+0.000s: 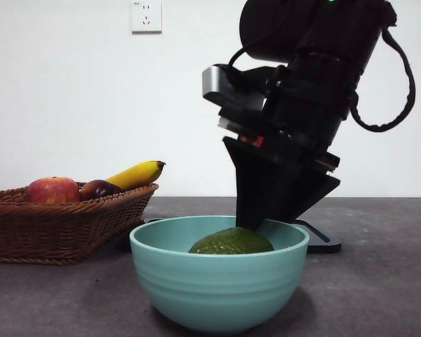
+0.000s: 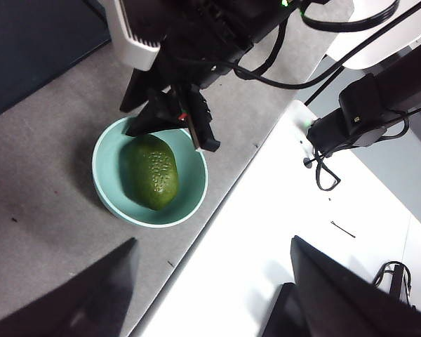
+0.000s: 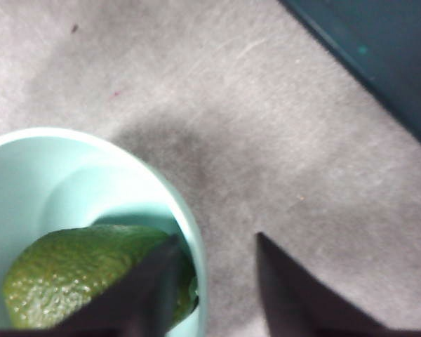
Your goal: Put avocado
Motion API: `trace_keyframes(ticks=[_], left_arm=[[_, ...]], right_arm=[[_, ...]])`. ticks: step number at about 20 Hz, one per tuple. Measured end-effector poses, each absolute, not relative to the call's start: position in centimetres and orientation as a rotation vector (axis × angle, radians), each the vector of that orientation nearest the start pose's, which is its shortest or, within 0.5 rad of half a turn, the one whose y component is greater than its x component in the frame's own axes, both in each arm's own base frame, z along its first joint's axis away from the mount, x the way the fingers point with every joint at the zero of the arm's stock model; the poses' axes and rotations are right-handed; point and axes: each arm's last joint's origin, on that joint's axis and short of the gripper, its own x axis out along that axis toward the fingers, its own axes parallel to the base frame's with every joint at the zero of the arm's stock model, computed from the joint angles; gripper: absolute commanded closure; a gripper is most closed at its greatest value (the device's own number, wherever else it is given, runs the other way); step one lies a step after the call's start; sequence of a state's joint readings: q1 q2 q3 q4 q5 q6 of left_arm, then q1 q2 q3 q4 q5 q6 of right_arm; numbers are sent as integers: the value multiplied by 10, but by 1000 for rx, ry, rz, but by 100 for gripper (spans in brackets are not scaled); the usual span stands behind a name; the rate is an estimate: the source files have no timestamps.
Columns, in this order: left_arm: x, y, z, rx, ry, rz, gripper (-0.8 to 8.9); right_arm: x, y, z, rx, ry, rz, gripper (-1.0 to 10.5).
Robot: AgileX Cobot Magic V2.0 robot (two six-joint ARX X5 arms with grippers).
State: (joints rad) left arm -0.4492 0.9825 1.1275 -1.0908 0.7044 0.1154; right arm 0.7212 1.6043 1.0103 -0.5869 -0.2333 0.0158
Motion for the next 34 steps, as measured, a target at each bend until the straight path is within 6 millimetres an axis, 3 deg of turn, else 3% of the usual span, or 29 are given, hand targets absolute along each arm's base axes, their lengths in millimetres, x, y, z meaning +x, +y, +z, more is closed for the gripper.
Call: trace_keyframes(ticks=[3,13,18,26,28,34], left_arm=[[136,-86,345,-32,925,-1117,471],[136,-86,345,-32,923,-1117,471],[136,-86,345,-32,922,-1117,471],[136,-86,345,-32,922,-1117,471],[136,-86,345,-32,922,-1117,471],[136,-86,345,-32,922,-1117,471]], right_arm=[[221,206,191,-286,1194,835,930],[216,209,192,-262,1214,831,931],[225,205,213,-243,1216,794,932],[277,175,266,-119,1068,659,932],[299,168,275,-89,1047,614,932],[365,169,248,-65,1117,538,932]])
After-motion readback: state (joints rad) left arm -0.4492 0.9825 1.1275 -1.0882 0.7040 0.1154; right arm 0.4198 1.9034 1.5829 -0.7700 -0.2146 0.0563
